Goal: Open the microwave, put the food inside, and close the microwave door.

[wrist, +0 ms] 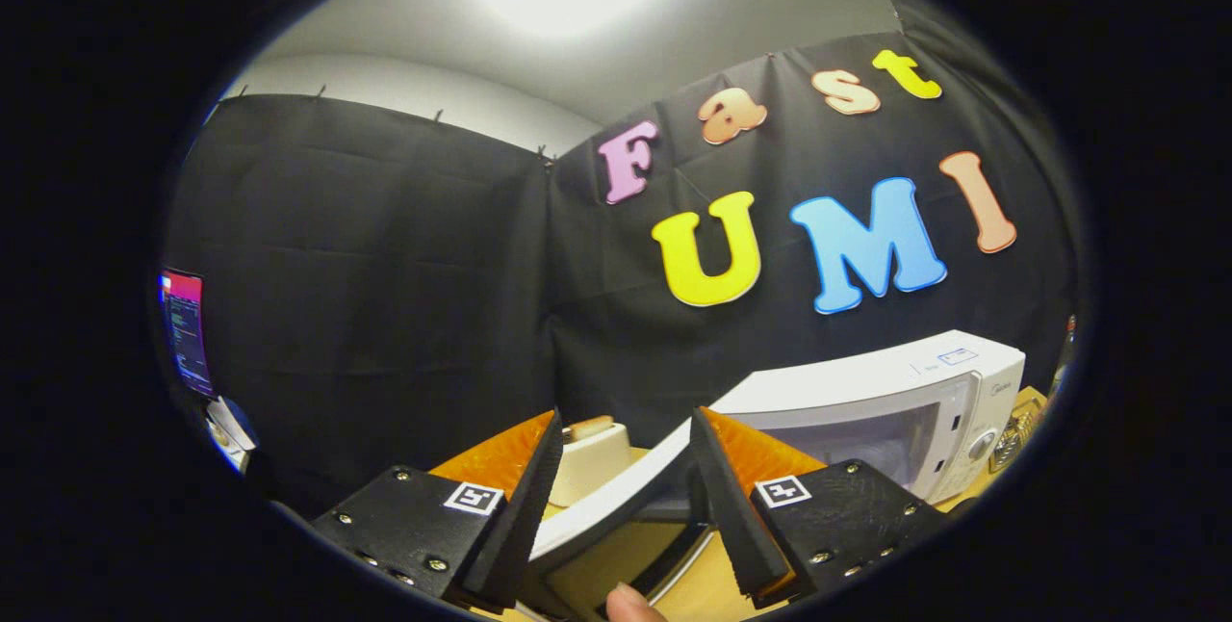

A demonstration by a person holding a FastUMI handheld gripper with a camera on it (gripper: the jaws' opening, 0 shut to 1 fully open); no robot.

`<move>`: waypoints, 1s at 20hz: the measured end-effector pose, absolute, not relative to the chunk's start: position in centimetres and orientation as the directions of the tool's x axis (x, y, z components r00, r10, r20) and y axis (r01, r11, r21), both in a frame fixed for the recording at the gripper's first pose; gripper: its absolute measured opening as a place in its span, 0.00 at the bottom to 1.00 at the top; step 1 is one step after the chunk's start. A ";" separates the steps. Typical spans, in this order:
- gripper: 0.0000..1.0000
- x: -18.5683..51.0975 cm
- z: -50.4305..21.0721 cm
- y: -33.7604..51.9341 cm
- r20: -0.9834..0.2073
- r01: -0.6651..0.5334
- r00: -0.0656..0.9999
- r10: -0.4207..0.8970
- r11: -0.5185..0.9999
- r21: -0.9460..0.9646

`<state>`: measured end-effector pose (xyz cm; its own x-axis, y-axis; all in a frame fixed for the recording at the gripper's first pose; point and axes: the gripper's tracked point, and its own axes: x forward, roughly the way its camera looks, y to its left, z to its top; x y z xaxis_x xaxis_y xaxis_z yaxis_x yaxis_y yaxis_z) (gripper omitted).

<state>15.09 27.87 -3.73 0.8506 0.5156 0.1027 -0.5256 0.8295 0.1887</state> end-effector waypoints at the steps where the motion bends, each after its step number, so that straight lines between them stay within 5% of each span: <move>1: 0.80 13.5 -3.1 29.2 0.110 -0.562 0.827 0.552 0.803 0.197; 7: 0.81 6.8 -5.3 36.7 0.037 -0.680 0.733 0.679 0.732 0.037; 12: 0.19 7.5 -12.9 39.4 -0.113 -0.615 0.785 0.610 0.788 -0.021; 15: 0.19 8.9 -17.6 39.0 -0.213 -0.578 0.799 0.563 0.816 -0.010; 16: 0.02 8.8 -18.0 38.4 -0.240 -0.580 0.787 0.568 0.814 0.025; 20: 0.02 10.3 -18.4 33.8 -0.229 -0.479 0.855 0.465 0.878 -0.008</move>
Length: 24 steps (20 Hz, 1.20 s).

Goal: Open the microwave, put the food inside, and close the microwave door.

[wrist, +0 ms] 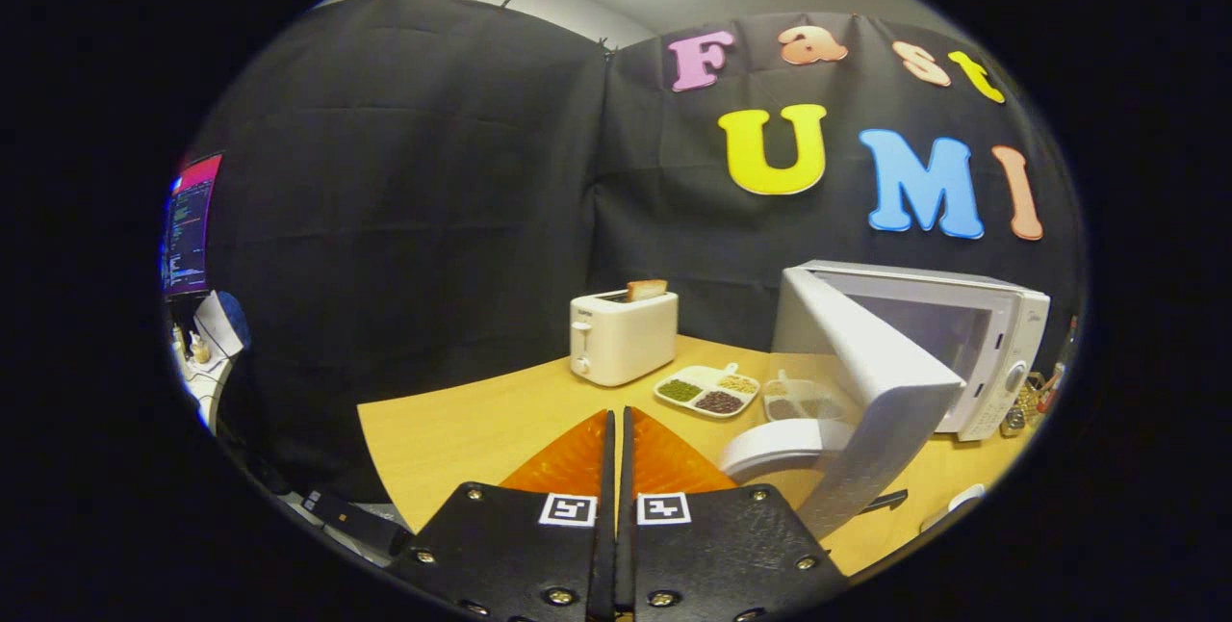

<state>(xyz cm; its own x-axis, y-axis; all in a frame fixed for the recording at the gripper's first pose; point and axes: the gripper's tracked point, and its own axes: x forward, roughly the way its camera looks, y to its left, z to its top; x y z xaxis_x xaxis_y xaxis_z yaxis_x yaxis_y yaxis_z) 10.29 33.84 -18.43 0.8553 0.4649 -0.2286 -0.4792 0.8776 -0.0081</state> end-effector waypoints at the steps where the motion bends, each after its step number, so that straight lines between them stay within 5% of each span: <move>1: 0.01 10.7 -18.6 32.2 -0.220 -0.448 0.873 0.435 0.894 -0.009; 24: 0.02 27.8 -21.8 5.9 -0.176 0.080 0.978 -0.108 0.984 -0.159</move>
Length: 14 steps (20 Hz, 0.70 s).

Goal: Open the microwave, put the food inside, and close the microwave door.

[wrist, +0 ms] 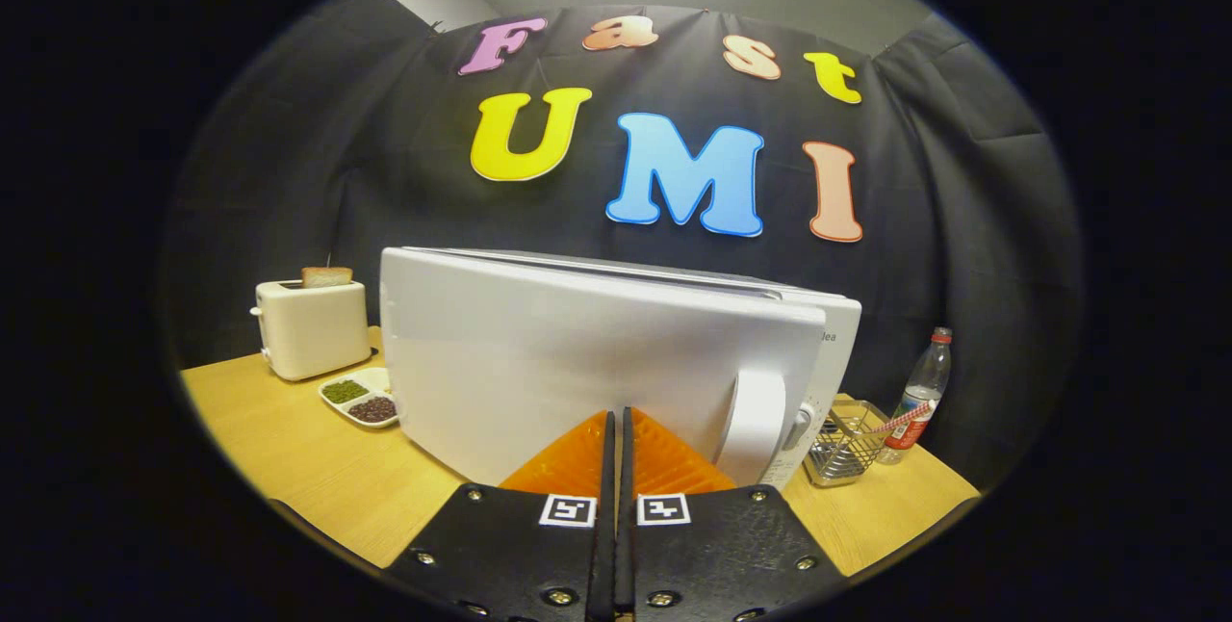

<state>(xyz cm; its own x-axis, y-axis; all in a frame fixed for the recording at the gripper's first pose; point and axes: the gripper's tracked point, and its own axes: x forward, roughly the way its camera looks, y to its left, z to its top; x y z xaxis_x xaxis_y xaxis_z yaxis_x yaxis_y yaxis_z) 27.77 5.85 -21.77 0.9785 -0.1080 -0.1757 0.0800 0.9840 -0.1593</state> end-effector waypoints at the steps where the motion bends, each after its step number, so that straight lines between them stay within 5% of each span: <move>1: 0.02 28.8 -21.9 5.2 -0.176 0.100 0.976 -0.130 0.980 -0.171; 9: 0.02 32.9 -23.0 3.1 -0.167 0.145 0.969 -0.184 0.964 -0.222; 14: 0.02 29.1 -22.3 4.2 -0.245 0.076 0.966 -0.083 0.996 -0.035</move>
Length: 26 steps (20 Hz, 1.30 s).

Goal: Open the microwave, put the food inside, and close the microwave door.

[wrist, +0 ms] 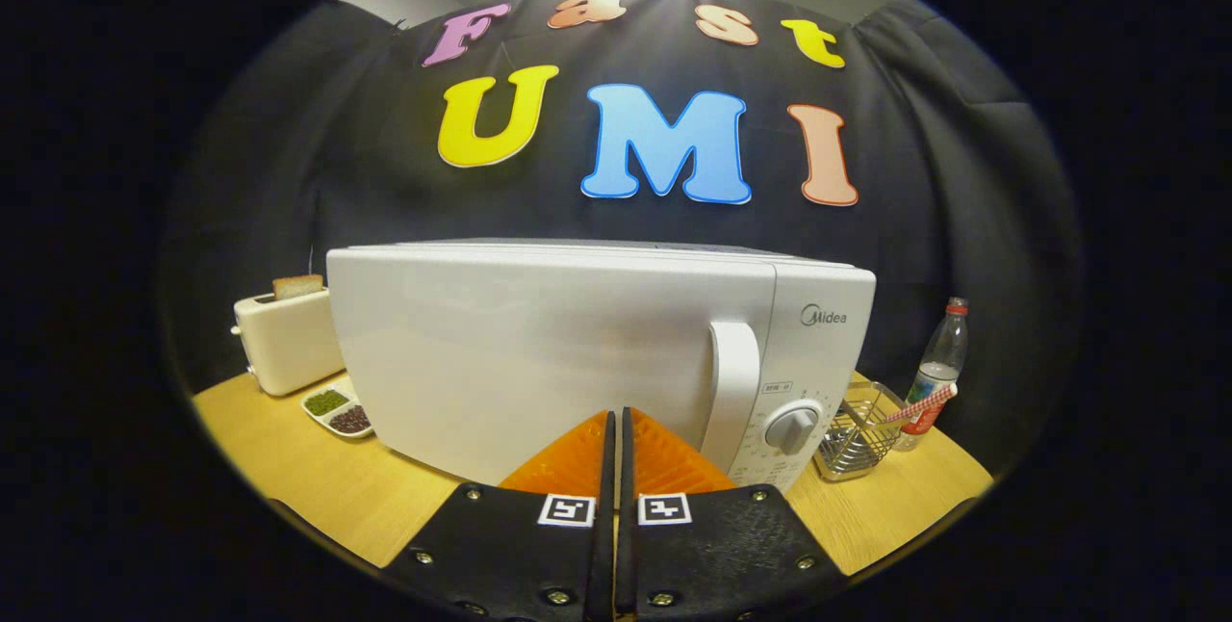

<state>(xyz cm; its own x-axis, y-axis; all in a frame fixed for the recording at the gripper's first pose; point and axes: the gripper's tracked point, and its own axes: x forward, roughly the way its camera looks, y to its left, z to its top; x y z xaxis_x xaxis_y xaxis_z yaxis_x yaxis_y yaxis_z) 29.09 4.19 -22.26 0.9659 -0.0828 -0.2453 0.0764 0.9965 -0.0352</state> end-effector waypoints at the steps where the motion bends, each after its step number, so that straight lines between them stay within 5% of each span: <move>1: 0.02 27.8 -21.7 4.4 -0.249 0.062 0.966 -0.062 0.998 -0.009; 18: 0.02 -0.1 -6.0 4.1 0.029 -0.100 0.994 0.102 0.993 -0.064; 26: 0.02 -3.8 -6.9 2.8 -0.011 -0.077 0.997 0.076 0.994 -0.077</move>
<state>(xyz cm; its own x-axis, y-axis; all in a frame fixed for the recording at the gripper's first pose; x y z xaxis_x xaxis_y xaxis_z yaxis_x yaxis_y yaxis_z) -3.84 2.79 -6.88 0.9970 0.0763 -0.0112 -0.0769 0.9940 -0.0772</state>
